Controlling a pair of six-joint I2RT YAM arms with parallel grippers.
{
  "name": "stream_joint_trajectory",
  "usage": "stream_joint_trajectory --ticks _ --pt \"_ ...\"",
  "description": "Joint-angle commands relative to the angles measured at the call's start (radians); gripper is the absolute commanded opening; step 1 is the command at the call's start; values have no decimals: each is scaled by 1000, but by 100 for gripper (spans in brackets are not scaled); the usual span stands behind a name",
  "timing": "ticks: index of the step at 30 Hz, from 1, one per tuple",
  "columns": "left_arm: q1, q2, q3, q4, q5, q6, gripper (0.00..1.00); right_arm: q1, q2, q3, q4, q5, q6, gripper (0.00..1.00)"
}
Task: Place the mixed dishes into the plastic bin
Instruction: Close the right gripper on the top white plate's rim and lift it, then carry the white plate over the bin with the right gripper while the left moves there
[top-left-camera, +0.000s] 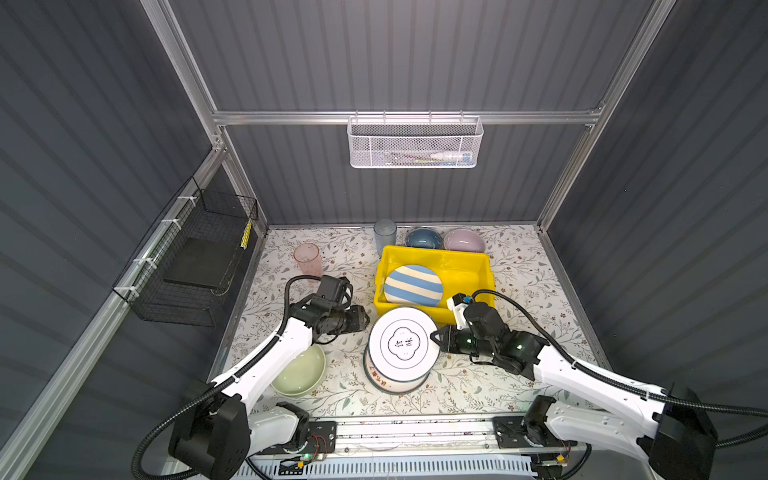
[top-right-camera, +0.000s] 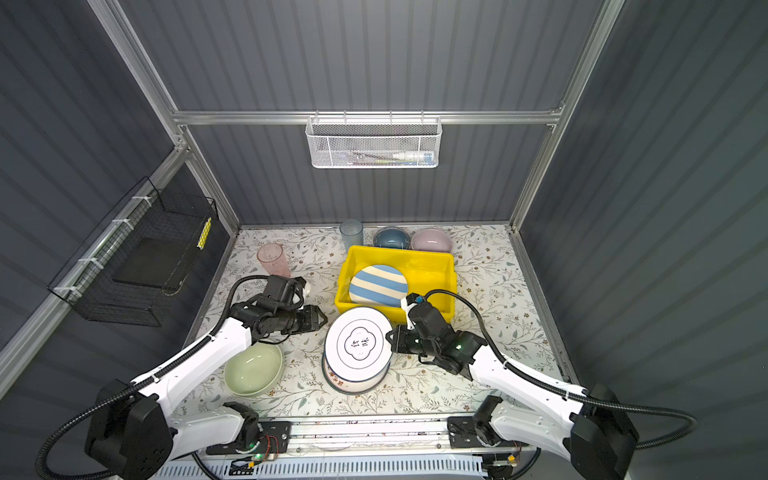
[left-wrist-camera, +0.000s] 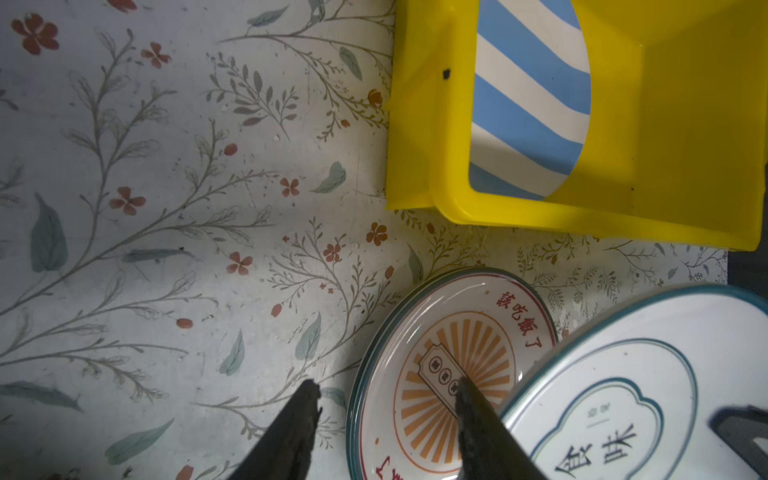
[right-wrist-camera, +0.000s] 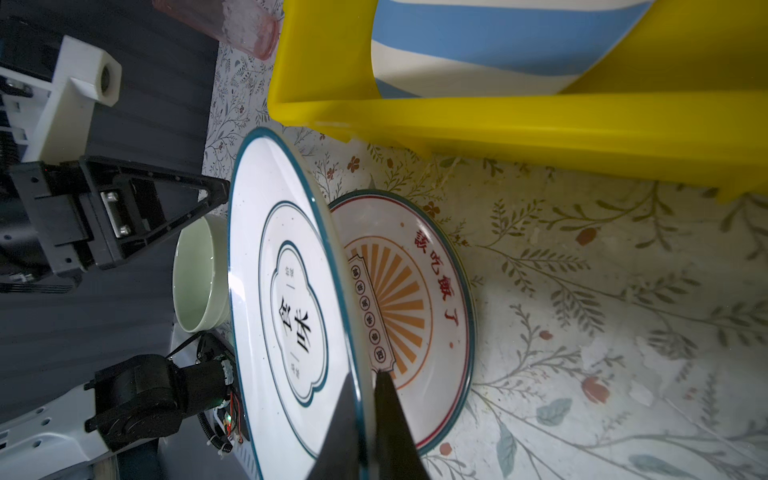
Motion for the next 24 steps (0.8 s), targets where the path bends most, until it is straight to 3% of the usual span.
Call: stream_joint_trajectory --ticks 1,8,17,24 --pt "-5 16 50 12 -24 27 59 -4 -36 101 -123 92 -55 0" --pt "-6 89 123 27 -23 48 59 -67 -36 204 -215 167 -115 0" --pt "-6 210 220 49 1 85 57 -260 4 290 -214 87 -200 0" --pt "-6 305 274 70 14 105 54 -406 130 373 -188 6 -271 0"
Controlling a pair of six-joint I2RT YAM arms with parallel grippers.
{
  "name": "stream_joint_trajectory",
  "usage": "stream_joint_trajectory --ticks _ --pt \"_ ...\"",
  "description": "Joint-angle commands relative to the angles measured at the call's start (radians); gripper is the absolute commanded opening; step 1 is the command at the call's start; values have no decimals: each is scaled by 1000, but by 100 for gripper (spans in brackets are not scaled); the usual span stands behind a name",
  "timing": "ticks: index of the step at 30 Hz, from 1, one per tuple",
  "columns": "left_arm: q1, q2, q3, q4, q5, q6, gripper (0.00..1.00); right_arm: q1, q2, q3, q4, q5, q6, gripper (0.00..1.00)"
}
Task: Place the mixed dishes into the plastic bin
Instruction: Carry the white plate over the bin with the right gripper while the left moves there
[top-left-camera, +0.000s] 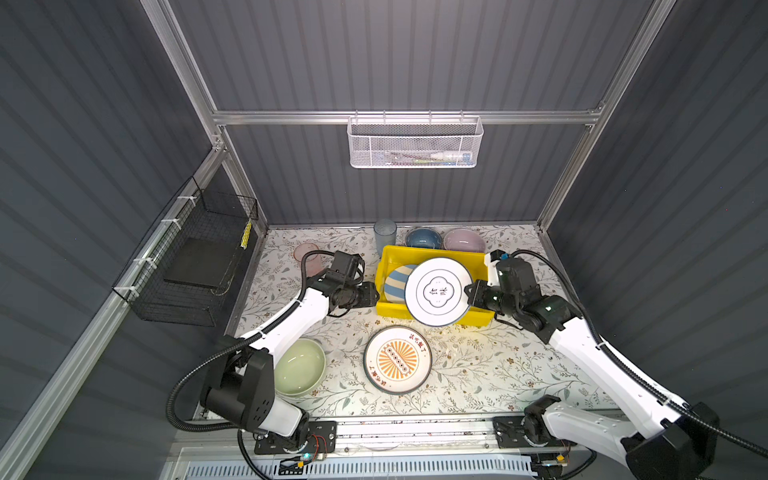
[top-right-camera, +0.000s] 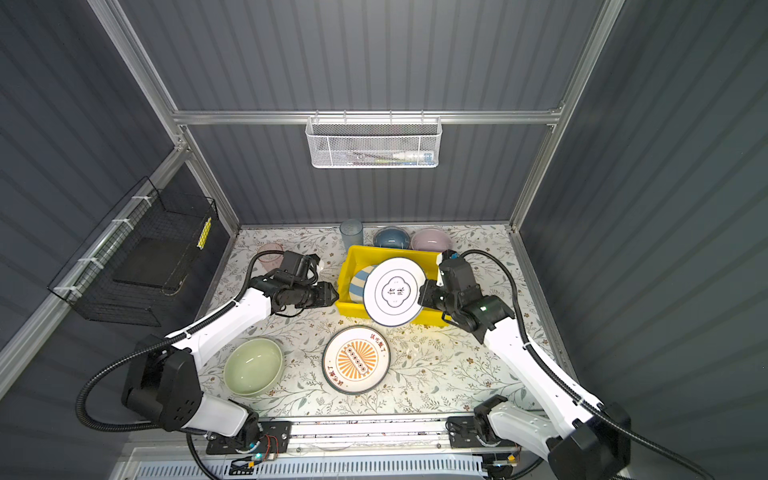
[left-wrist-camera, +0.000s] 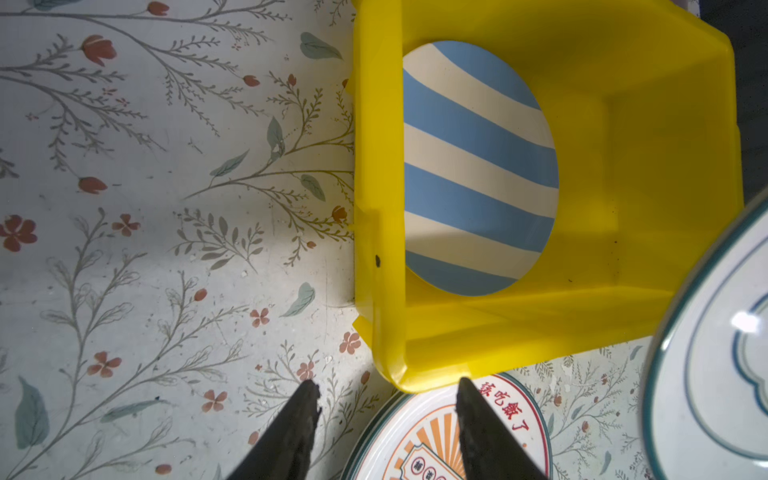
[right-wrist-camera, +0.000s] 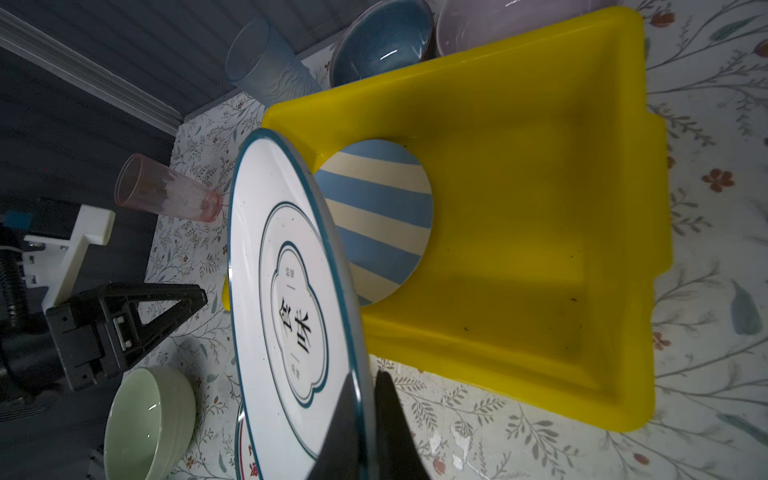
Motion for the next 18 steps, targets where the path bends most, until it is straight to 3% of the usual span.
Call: stream_joint_trajectory --ticks 1,7,18 --pt "-5 40 38 16 23 30 54 -44 59 52 60 -71 -47 0" --pt "-5 101 64 36 51 30 50 -121 176 30 264 -169 -5 0" --pt "-5 145 74 48 79 26 45 -131 379 101 335 -219 -7 0"
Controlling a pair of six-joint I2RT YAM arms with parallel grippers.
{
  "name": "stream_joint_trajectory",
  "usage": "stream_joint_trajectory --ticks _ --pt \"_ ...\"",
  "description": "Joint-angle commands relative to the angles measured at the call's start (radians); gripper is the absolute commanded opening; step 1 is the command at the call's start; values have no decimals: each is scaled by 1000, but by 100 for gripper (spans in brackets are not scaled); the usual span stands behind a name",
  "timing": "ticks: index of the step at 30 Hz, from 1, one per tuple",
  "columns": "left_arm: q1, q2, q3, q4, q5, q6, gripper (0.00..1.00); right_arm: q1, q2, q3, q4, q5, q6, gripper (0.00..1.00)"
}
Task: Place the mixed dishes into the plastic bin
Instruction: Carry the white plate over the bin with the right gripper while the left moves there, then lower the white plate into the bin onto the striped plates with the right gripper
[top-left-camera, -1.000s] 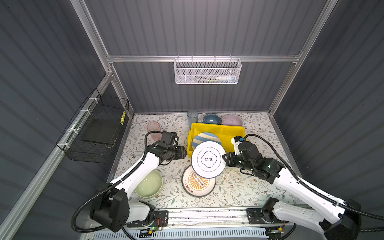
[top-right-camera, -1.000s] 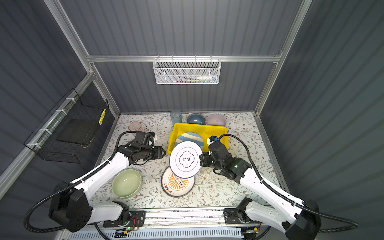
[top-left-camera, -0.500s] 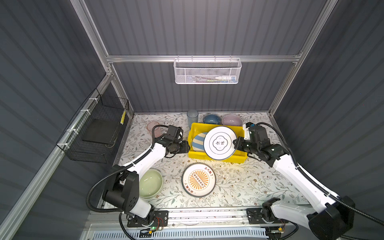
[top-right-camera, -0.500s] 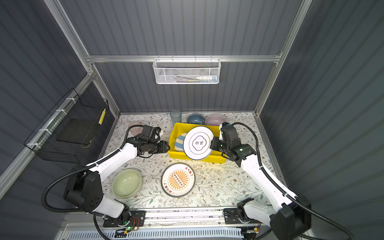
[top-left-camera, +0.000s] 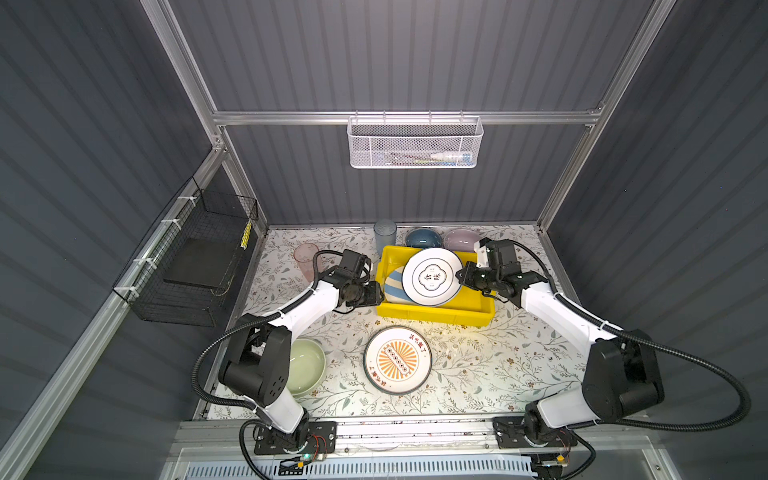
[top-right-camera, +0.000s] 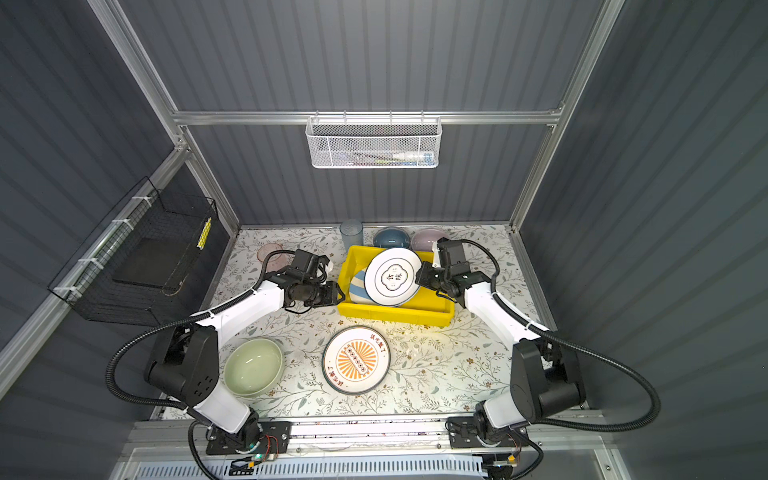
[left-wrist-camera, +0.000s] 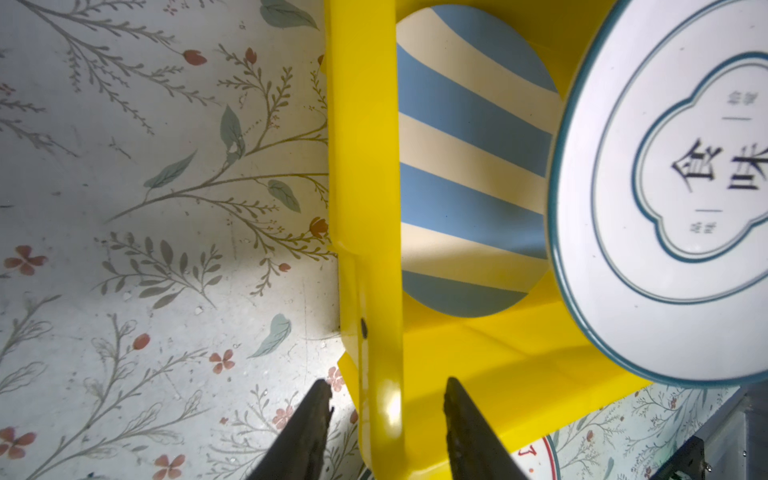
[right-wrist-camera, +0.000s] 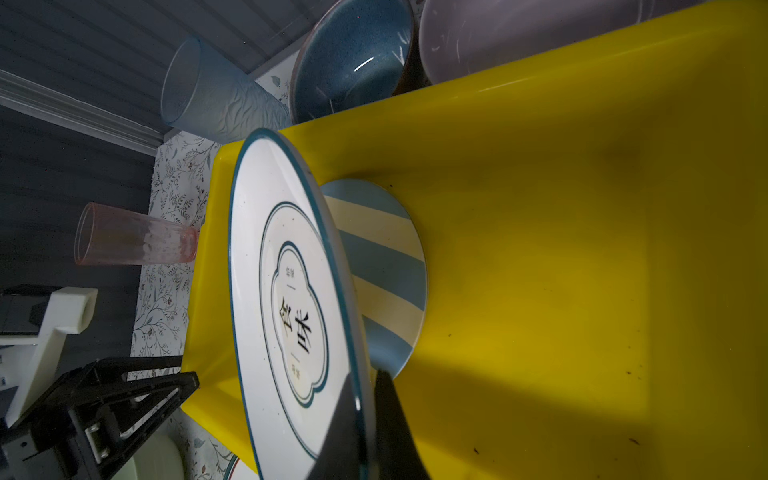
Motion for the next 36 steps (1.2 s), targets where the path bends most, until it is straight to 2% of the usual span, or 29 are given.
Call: stream_joint_trajectory --ticks 1,8,9,13,26,36 --pt "-6 21 35 1 19 17 44 -1 23 43 88 -51 11 0" --pt "-6 43 42 -2 29 16 38 -1 101 43 154 -77 34 0" --pt "-6 44 43 -2 30 15 38 -1 114 49 156 -114 37 0" --pt "-5 45 45 -11 32 17 38 -1 163 71 160 -136 41 0" --pt "-5 41 49 -11 33 15 38 1 271 70 231 -175 80 1" --pt "-6 42 52 -12 38 13 38 4 323 65 251 -179 90 6"
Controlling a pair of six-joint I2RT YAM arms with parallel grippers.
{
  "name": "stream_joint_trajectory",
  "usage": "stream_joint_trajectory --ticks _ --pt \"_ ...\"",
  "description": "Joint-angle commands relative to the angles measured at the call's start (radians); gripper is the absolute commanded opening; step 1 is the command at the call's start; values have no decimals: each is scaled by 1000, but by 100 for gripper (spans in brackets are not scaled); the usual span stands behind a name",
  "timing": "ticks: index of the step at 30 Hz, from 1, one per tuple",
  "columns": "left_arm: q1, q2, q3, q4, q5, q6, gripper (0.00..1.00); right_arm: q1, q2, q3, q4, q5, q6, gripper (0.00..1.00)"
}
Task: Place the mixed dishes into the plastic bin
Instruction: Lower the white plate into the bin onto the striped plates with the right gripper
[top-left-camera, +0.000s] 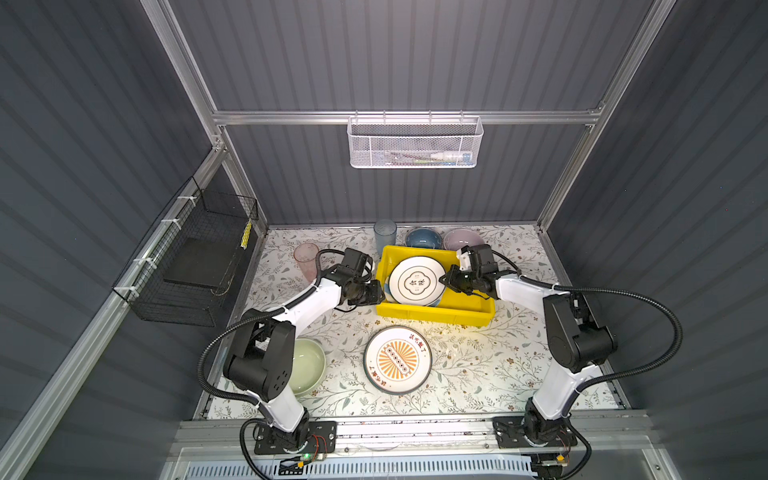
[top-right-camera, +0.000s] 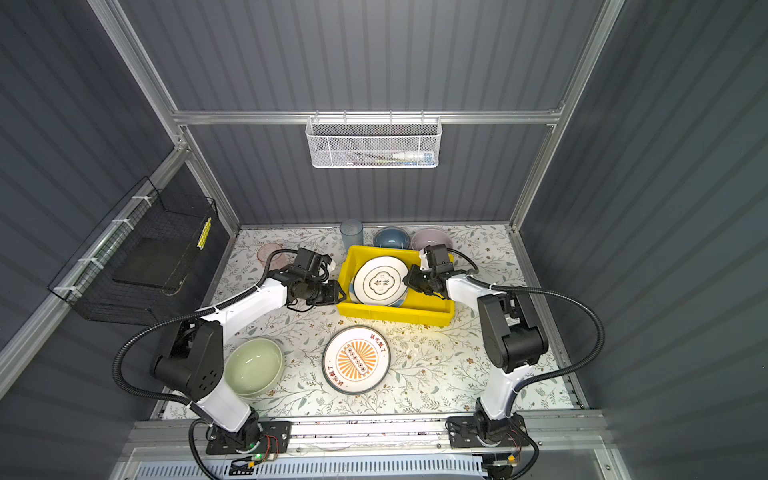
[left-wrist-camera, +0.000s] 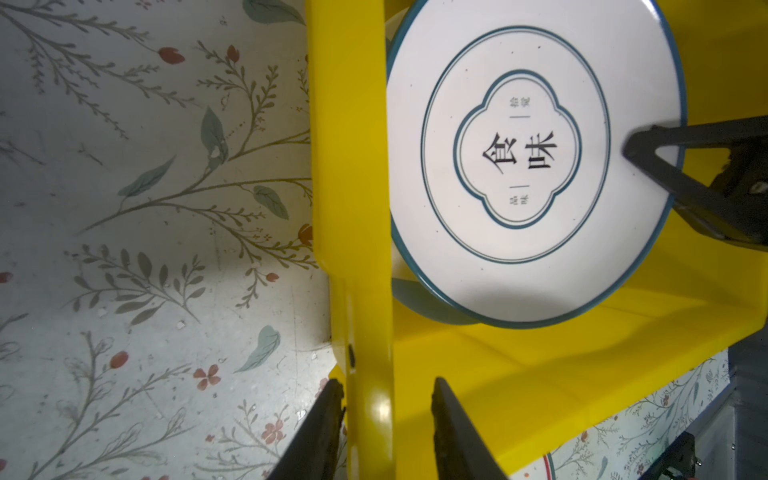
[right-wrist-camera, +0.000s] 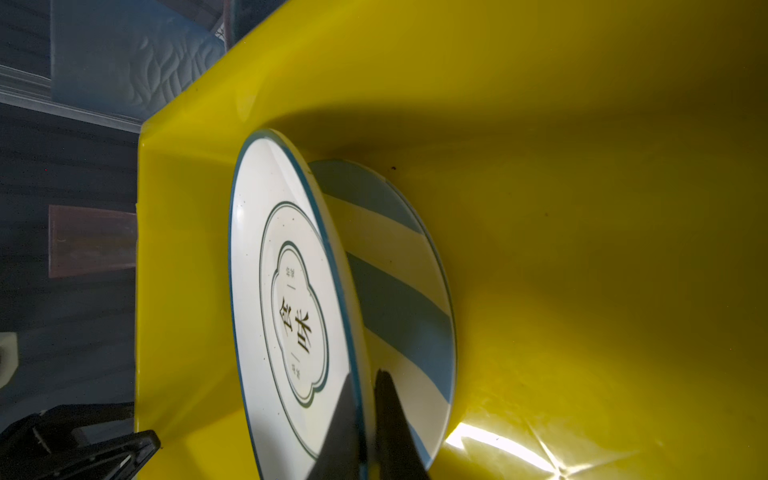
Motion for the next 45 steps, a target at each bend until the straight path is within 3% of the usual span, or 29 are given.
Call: stream_joint_trajectory --ticks 1,15,26,45 --pt "-6 7 26 -14 19 13 38 4 7 18 50 -32 14 7" --pt "-6 6 32 -17 21 11 38 10 20 26 -18 14 -34 22" --pt "-6 12 40 -17 28 11 38 34 21 49 -110 120 -103 35" --pt "-6 -46 31 -68 -2 37 43 46 -34 28 -156 178 -144 45"
